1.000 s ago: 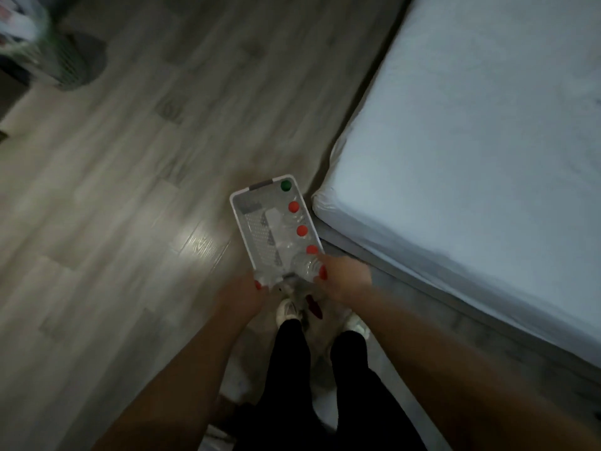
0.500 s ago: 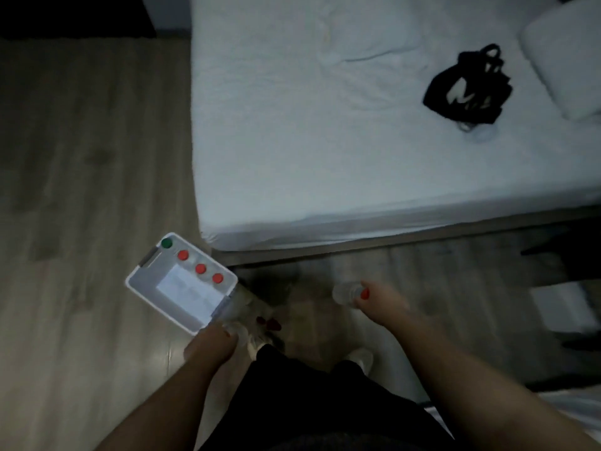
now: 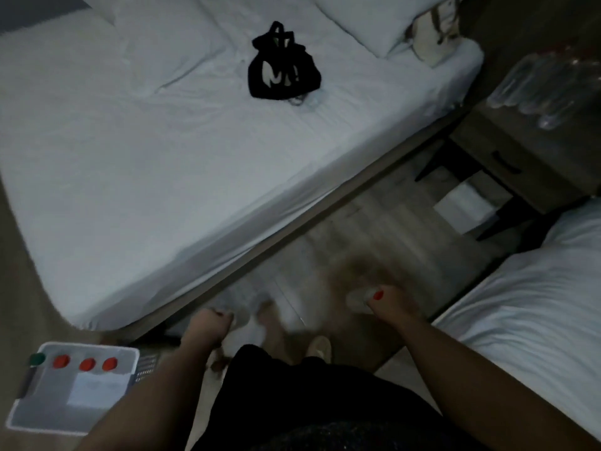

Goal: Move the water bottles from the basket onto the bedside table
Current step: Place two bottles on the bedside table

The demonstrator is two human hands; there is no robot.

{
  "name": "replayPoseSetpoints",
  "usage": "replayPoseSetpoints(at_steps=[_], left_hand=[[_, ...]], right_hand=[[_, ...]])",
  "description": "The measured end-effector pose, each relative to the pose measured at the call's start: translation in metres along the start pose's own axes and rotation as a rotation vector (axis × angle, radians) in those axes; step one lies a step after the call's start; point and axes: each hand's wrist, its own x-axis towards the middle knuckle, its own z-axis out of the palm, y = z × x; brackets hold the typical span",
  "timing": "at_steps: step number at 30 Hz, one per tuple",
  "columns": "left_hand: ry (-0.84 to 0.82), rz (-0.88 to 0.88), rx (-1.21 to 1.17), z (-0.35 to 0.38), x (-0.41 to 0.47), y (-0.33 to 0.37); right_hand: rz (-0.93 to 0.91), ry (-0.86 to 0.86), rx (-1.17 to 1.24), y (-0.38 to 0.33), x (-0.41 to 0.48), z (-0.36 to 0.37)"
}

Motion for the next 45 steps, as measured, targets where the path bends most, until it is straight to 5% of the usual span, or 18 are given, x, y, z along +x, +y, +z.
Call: replayPoseSetpoints(at_steps=[16, 24, 32, 40, 45], left_hand=[[-0.237, 0.235, -0.135, 0.045, 0.054, 0.298], [-0.224, 0.750, 0.414, 0.026, 0.055, 0.450], [-0.119, 1.022, 0.485, -0.002, 0.039, 0.572], [-0.155, 1.057, 0.447, 0.009, 0.040, 0.656], [-0.138, 1.076, 0.336, 0.033, 0.038, 0.705]], right_hand=[[0.341, 0.154, 0.460, 0.073, 0.052, -0.094], [0.335, 0.297, 0.486, 0.016, 0.090, -0.200], [0.312, 0.447, 0.502, -0.014, 0.117, -0.288], [0.299, 0.630, 0.608, -0.001, 0.150, -0.351], [0.314, 0.588, 0.631, 0.029, 0.192, -0.391]])
